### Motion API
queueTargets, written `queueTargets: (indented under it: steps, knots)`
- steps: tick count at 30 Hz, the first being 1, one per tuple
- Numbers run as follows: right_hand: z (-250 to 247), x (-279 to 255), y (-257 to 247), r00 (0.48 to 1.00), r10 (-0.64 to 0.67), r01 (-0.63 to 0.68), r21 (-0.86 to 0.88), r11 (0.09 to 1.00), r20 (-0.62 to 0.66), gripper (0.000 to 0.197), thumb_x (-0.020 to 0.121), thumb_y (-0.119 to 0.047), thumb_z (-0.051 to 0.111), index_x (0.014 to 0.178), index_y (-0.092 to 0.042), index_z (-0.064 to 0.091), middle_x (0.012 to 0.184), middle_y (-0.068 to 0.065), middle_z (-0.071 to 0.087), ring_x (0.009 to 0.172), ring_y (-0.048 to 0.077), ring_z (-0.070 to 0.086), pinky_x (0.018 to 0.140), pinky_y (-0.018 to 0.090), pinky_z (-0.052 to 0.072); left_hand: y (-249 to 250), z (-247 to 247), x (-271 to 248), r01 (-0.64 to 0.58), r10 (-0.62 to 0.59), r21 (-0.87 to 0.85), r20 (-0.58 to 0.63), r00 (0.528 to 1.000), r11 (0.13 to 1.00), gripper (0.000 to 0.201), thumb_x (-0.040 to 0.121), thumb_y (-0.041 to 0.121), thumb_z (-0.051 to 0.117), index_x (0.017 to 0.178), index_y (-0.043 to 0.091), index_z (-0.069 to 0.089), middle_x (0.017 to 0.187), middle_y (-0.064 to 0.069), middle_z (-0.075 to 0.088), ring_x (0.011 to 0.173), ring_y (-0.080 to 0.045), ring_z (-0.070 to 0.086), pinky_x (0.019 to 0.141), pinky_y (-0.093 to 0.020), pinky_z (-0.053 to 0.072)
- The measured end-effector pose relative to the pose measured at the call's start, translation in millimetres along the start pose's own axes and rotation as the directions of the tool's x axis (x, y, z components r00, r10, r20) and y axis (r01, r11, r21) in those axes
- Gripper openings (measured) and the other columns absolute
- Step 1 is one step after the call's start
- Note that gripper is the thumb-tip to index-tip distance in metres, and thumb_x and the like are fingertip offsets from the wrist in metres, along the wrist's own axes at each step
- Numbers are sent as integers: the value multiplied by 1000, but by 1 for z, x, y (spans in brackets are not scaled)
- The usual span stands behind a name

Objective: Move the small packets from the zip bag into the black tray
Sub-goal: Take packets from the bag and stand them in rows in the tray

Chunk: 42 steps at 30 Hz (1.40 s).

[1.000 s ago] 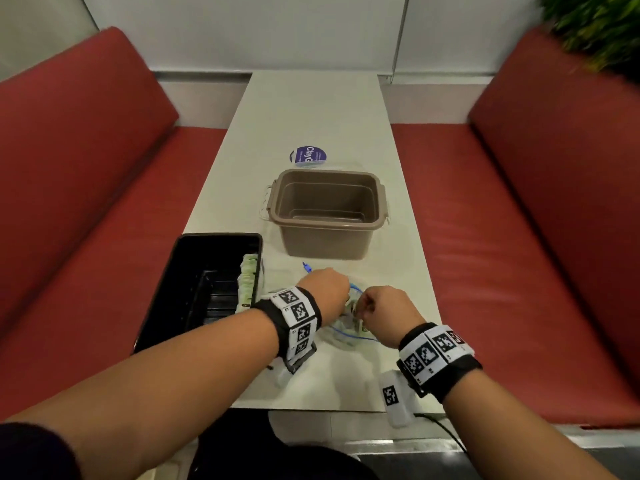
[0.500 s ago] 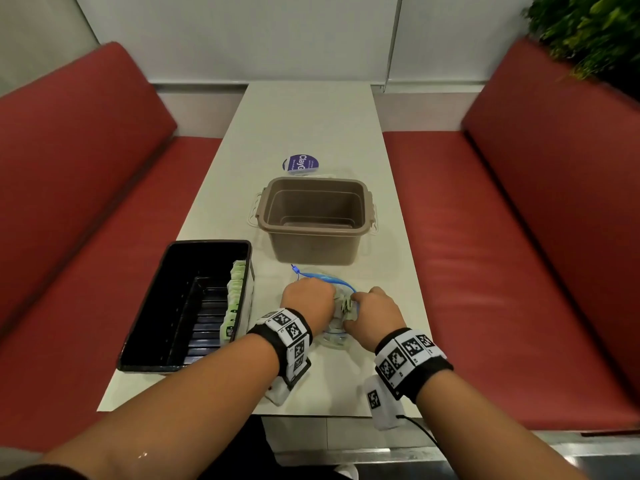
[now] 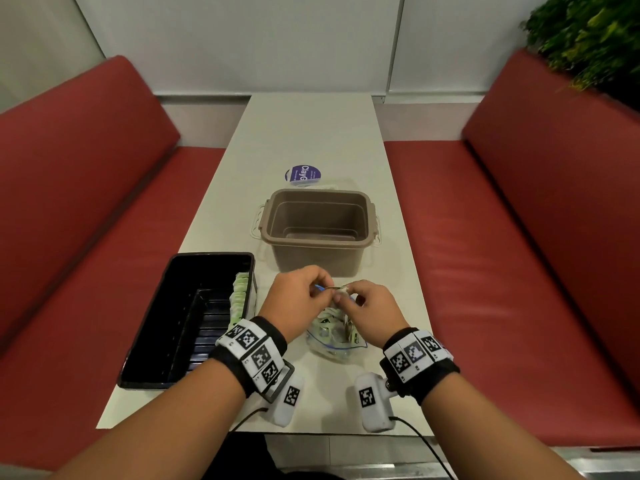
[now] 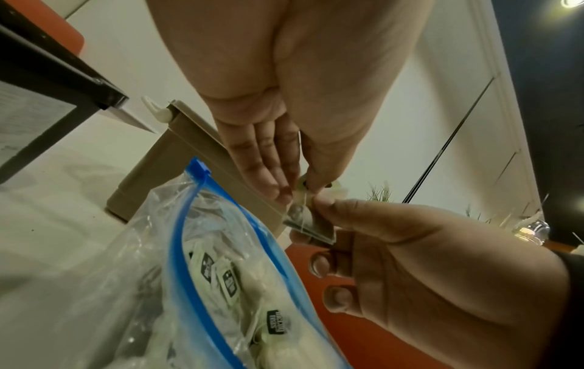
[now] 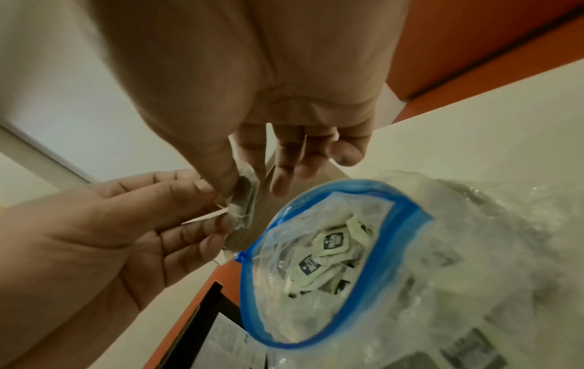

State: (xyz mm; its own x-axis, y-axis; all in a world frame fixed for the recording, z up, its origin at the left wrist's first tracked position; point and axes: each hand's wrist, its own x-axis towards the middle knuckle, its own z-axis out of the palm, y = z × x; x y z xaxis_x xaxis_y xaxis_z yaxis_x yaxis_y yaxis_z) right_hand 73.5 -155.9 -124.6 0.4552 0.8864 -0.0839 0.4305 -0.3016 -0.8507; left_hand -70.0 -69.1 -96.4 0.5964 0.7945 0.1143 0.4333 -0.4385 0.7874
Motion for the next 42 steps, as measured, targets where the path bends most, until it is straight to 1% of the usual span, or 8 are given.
queueTargets:
  steps: [7, 10, 13, 19, 25, 30, 33, 42]
  knots:
    - [-4, 5, -9, 997, -8, -14, 277, 961, 77, 7, 88, -19, 72, 81, -16, 72, 72, 1, 72, 71, 10, 67, 73, 33, 57, 1, -3, 7, -102, 109, 65, -108, 988, 993, 14, 74, 15, 79, 76, 23, 68, 74, 10, 64, 64, -5, 61, 62, -18, 51]
    - [-4, 5, -10, 995, -2, -32, 342, 939, 101, 31, 83, -35, 70, 82, -4, 69, 81, 23, 68, 74, 32, 66, 77, 53, 55, -1, -1, 11, -174, 178, 55, -79, 981, 983, 19, 72, 13, 81, 74, 25, 66, 77, 11, 62, 68, -5, 60, 65, -17, 51]
    - [-5, 6, -8, 998, 18, -35, 345, 938, 54, 40, 82, -46, 68, 82, -6, 70, 81, 26, 67, 79, 43, 66, 74, 56, 56, -2, 4, 9, -222, 222, 11, 11, 975, 975, 14, 74, 16, 82, 83, 19, 72, 88, 8, 64, 74, -6, 63, 70, -18, 53]
    - [-12, 7, 16, 997, 78, -71, 226, 972, -24, 11, 91, -22, 62, 84, -18, 69, 80, 11, 74, 76, 28, 73, 73, 47, 60, -12, 15, 8, -23, 0, 199, 114, 994, 980, 9, 89, 25, 66, 93, 25, 74, 88, 9, 71, 79, -8, 65, 76, -24, 53]
    - [-17, -3, 20, 995, 94, -98, 210, 973, 26, 13, 95, -14, 60, 86, -8, 68, 82, 16, 73, 76, 27, 73, 71, 42, 62, -20, 43, 15, -140, -243, 747, 379, 893, 650, 18, 89, 22, 55, 96, 22, 71, 97, 0, 69, 85, -23, 65, 71, -33, 50]
    - [-18, -8, 22, 995, 96, -99, 193, 976, 26, 22, 93, -10, 63, 72, -15, 64, 70, 9, 66, 67, 20, 69, 71, 33, 61, -20, 58, 14, -150, -298, 785, 394, 869, 600, 19, 93, 30, 55, 105, 21, 66, 102, 0, 69, 94, -24, 67, 75, -35, 51]
    - [-18, -9, 24, 993, 117, -120, 224, 967, 27, 18, 90, -6, 66, 75, -17, 65, 71, 5, 67, 67, 20, 68, 71, 40, 61, -16, 57, 12, -184, -293, 794, 414, 862, 580, 20, 95, 19, 51, 108, 18, 65, 108, -3, 69, 100, -26, 66, 81, -36, 52]
    - [-13, -10, 23, 992, 127, -129, 251, 959, 22, 18, 89, -17, 71, 81, 0, 68, 72, 16, 68, 66, 23, 71, 66, 42, 61, -10, 55, -3, -146, -327, 823, 372, 868, 549, 16, 93, 19, 53, 105, 18, 63, 102, -1, 67, 95, -23, 66, 75, -34, 52]
